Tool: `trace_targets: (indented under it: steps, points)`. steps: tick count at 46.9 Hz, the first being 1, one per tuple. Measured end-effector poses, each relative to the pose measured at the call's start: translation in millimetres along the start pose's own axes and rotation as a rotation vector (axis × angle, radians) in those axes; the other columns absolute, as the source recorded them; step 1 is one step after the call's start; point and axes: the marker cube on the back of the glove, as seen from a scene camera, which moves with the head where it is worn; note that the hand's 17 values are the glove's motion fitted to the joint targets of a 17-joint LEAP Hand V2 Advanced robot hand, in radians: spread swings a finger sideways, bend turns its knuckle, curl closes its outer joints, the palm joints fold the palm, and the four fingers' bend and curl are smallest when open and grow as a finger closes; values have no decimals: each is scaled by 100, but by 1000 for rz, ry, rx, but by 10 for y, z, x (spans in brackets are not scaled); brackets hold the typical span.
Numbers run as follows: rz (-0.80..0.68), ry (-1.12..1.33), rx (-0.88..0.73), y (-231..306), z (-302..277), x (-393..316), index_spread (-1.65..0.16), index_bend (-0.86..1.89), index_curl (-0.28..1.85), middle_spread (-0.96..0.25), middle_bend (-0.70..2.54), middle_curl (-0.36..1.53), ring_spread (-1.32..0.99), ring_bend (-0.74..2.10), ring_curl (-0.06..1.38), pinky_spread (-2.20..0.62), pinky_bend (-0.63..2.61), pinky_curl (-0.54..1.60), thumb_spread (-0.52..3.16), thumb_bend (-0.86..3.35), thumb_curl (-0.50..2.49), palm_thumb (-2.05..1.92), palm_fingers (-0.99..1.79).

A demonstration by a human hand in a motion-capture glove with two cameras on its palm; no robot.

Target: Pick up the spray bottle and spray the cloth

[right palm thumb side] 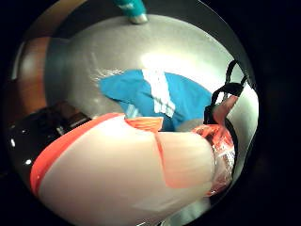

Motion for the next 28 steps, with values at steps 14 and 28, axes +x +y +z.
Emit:
trace_targets:
  steps: [14, 28]
  points:
    - [-69, -531, 275, -42, -349, -519, -20, 37, 51, -15, 47, 46, -20, 38, 40, -24, 31, 37, 12, -4, 76, 96, 134]
    - [-114, -959, 469, -283, -424, -1342, -20, 37, 51, -15, 47, 46, -20, 39, 40, -24, 31, 37, 12, -4, 76, 96, 134]
